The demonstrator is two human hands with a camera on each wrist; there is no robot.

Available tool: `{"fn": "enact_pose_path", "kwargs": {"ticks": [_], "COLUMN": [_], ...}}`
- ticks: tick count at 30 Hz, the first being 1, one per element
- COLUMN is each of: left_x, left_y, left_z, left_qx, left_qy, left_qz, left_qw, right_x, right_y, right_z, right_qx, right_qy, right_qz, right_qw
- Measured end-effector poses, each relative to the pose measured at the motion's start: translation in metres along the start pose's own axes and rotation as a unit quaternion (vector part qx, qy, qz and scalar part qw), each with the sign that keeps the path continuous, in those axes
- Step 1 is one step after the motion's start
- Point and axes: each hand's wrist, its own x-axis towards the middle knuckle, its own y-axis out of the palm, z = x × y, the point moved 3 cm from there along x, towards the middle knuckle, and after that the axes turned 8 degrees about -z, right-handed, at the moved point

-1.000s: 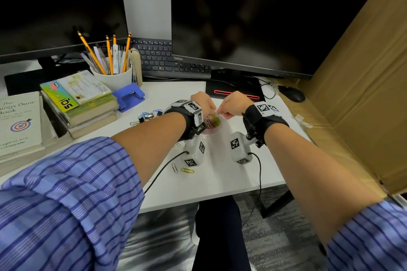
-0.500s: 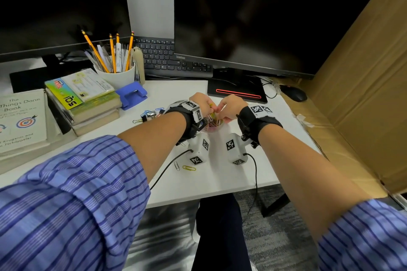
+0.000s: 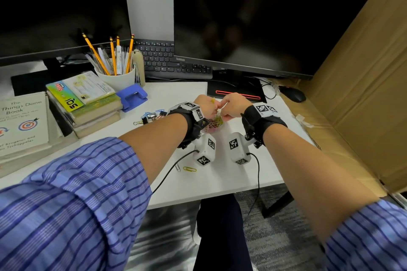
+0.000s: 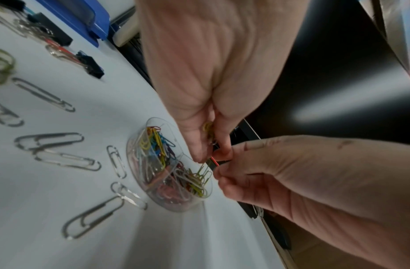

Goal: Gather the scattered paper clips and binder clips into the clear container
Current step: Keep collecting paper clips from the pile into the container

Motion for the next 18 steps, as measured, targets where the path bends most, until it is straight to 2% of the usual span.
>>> {"fn": "enact_pose_path", "kwargs": {"ticks": [4,6,10,13,18], "left_x": [0.001,0.002,0.0,0.0,-0.004], "left_y": [0.004,0.006,-0.001,-0.006,-0.016], "left_z": [-0.002,-0.001,-0.006,-0.007,0.005], "left_qx": [0.05,0.081,0.186,0.295,0.396], "left_qy": [0.023,0.036,0.088,0.127,0.092], "left_qz": [0.024,0.029,-0.004,-0.005,0.022], "left_qw": [0.998,0.996,0.979,0.947,0.913], "right_x": [-0.001,0.0,0.003,0.005,0.003], "right_y": [0.001,0.0,-0.002,-0.003,0.006], "right_z": [0.0,-0.001,-0.002,-0.003,-0.001], "right_qx": [0.106,0.115,0.037,-0.013,-0.088], "right_qy": [0.024,0.018,-0.001,-0.01,-0.051], "right_qz": [0.049,0.042,-0.006,-0.036,0.029], "right_qw": [0.993,0.992,0.999,0.999,0.994]}}
